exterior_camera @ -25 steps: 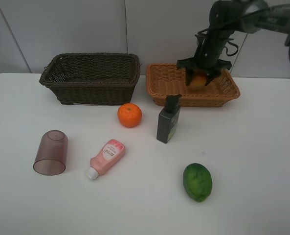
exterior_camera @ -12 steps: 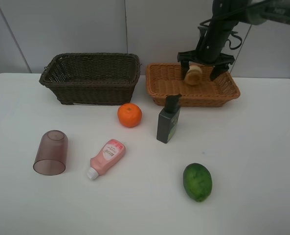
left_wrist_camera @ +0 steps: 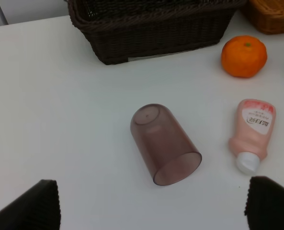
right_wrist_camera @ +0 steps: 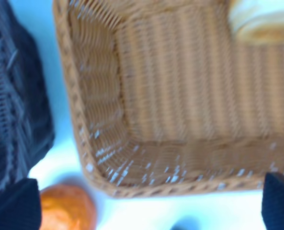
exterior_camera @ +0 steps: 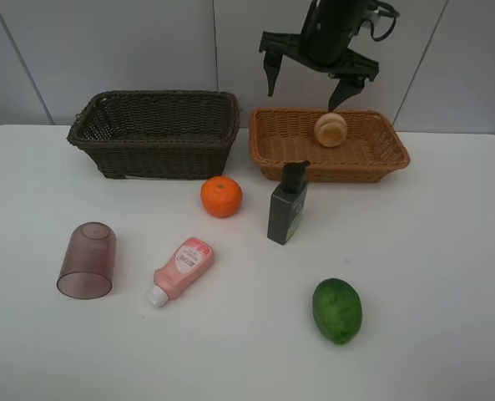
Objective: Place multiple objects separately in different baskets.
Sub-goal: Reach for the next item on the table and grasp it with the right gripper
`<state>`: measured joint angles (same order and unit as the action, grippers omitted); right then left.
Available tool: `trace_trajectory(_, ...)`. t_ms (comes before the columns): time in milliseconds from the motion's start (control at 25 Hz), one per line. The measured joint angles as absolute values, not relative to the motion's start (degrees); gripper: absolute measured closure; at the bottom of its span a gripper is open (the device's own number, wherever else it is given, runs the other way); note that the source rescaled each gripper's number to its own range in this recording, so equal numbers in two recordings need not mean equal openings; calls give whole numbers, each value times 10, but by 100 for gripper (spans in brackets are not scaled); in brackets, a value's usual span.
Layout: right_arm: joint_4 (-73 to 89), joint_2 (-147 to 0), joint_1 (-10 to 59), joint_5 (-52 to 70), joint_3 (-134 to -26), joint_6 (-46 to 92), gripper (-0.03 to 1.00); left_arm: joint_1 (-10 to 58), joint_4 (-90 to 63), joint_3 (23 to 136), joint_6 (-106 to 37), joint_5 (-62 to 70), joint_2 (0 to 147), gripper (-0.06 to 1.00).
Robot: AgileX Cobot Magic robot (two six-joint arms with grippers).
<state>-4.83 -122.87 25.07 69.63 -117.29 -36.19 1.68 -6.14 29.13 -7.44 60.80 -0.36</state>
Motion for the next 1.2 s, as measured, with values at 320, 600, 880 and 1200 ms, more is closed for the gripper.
trace_trajectory(320, -61, -1171, 295, 696, -1051, -425, -3, 17, -61, 291, -74, 608, -4, -6)
trace_trajectory(600, -57, -1112, 299, 664, -921, -484, -3, 17, -61, 291, -74, 608, -4, -6)
trace_trajectory(880, -44, -1108, 320, 633, -886, -507, -3, 17, -61, 291, -74, 608, -4, -6)
trace_trajectory(1200, -58, -1133, 332, 612, -876, -527, -3, 17, -61, 291, -74, 608, -4, -6)
